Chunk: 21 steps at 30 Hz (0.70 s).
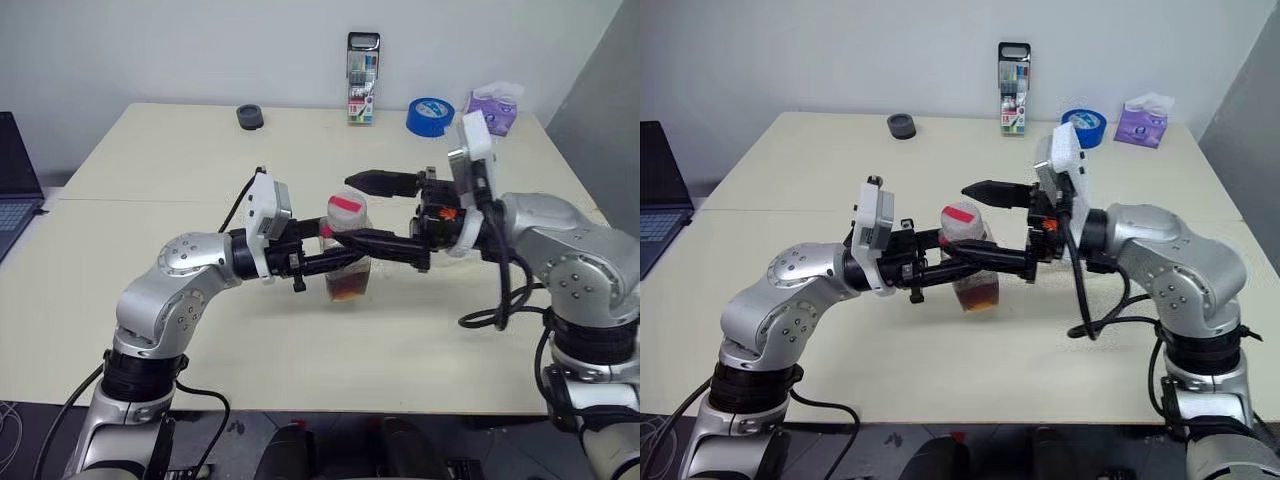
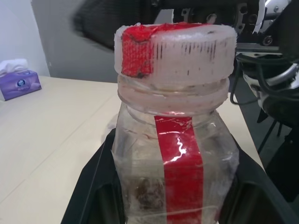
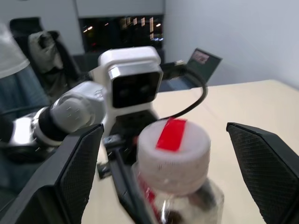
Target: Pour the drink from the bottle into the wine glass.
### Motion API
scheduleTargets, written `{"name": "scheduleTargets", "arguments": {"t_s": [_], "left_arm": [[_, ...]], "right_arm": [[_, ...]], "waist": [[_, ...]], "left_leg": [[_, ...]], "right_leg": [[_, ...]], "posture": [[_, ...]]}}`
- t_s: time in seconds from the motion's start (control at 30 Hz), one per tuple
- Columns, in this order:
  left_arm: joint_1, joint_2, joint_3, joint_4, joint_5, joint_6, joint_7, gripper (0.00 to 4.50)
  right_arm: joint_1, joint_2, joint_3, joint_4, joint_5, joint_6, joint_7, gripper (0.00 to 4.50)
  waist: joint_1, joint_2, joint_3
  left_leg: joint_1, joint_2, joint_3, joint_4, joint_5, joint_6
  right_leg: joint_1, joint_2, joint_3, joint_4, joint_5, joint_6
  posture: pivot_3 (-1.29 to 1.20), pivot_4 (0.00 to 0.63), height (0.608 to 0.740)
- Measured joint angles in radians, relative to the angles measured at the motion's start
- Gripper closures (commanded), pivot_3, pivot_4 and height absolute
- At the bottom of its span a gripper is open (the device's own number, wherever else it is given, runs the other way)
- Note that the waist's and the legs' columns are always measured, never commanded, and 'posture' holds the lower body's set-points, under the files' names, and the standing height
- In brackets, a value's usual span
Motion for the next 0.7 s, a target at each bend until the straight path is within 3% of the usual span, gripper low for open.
{"name": "scheduleTargets", "arguments": {"t_s": [0.27, 0.7], "left_arm": [[-0.005, -0.002, -0.001, 0.007, 0.000, -0.004, -0.001, 2.61], [-0.005, 0.001, -0.002, 0.021, 0.002, -0.005, -0.011, 2.61]], "right_arm": [[0.002, 0.060, 0.050, 0.011, -0.085, -0.054, -0.098, 0.01], [0.025, -0.013, 0.018, 0.008, -0.027, -0.045, -0.054, 0.01]], "waist": [[0.000, 0.000, 0.000], [0.000, 0.000, 0.000]], "left_leg": [[0.000, 0.000, 0.000, 0.000, 0.001, -0.002], [0.000, 0.000, 0.000, 0.000, 0.000, 0.000]], "right_leg": [[0.000, 0.000, 0.000, 0.000, 0.000, 0.000], [0.000, 0.000, 0.000, 0.000, 0.000, 0.000]], "posture": [[0.00, 0.150, 0.740], [0.00, 0.150, 0.740]]}}
